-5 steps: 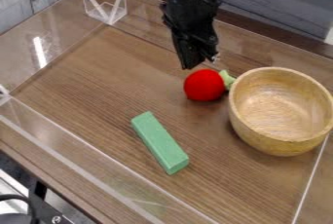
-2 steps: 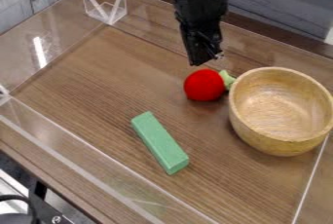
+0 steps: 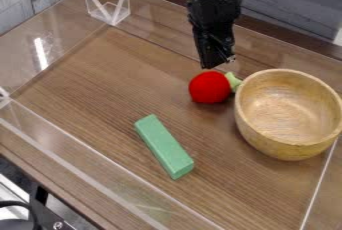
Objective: Move the red object to the left side of the table
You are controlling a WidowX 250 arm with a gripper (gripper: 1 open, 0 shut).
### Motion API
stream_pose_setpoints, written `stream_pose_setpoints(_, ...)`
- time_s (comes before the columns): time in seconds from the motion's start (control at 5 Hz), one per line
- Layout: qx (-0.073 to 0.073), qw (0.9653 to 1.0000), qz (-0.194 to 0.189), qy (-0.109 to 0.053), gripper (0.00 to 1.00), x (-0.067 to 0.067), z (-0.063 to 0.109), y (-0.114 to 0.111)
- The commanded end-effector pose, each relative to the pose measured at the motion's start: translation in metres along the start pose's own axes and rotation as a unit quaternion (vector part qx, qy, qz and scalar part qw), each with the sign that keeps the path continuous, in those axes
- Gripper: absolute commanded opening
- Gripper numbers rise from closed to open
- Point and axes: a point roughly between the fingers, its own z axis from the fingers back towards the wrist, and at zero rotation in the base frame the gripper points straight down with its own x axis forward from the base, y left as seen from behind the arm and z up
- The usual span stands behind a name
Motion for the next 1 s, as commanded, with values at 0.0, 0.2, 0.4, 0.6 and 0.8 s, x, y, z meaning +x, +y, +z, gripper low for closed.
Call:
stream_pose_setpoints(0.0, 0.009, 0.9997, -0.013, -0.016, 1.0, 0.012, -0.001, 0.003)
stream_pose_setpoints(0.2, 0.011, 0.9998, -0.012, -0.013, 0.0, 0.012, -0.004, 0.007)
stream_pose_setpoints(0.4, 0.022, 0.9996, 0.004, -0.016, 0.0, 0.008, 0.02, -0.005)
stream_pose_setpoints(0.6, 0.033, 0.9991, 0.017, -0.02, 0.0, 0.004, 0.044, -0.017)
stream_pose_setpoints(0.8, 0.026, 0.9996, 0.01, -0.007, 1.0, 0.001, 0.026, -0.011)
